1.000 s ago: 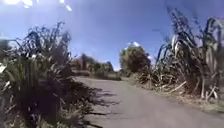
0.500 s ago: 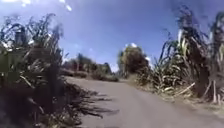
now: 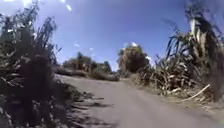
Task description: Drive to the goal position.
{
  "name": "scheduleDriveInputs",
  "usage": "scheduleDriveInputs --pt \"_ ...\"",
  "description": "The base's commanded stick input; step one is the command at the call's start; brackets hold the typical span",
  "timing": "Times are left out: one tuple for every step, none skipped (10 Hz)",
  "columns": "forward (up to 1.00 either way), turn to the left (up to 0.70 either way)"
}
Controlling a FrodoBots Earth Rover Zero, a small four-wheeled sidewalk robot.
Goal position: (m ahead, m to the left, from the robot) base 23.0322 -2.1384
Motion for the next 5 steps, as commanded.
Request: scheduleDriveInputs --pt "1.00 0.00" --pt "1.00 0.00" --pt "1.00 0.00" --pt "1.00 0.00" --pt "1.00 0.40"
